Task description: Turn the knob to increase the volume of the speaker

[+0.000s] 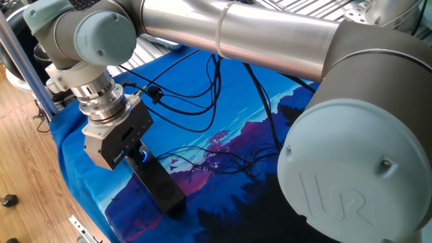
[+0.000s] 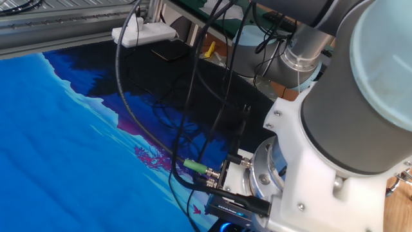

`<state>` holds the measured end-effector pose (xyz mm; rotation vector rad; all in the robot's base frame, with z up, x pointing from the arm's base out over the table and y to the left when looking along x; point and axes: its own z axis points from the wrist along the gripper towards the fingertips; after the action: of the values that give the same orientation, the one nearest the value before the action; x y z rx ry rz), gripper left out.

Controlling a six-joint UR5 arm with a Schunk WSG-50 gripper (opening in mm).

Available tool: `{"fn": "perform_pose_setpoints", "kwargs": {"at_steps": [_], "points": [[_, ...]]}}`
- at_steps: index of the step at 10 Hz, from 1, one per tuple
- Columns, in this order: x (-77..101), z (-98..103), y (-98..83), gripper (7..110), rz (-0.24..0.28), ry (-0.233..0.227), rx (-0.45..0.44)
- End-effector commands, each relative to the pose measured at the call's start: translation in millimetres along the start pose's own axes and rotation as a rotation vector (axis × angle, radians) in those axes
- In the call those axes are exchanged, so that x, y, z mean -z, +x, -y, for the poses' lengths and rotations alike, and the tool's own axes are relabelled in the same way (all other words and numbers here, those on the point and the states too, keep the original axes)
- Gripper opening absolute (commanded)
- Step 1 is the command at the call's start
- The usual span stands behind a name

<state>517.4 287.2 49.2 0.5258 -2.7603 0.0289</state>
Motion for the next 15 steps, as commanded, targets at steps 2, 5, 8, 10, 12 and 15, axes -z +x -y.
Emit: {"fn": "perform_pose_setpoints", "kwargs": {"at_steps": [2,5,8,10,12,15], "points": [[2.5,-8,-3.3,7,0.004,-0.022,-0.008],[3.6,-11,-5.0,7,0.01,-0.027,-0.011],[3.9,-5,4.9,7,-0.027,-0.001,-0.007],[8.1,5,13.0,7,-0.053,0.028,0.01],[11.4,21,11.7,7,-0.05,0.069,0.018],[5.8,28,6.2,7,-0.033,0.067,0.032]]}}
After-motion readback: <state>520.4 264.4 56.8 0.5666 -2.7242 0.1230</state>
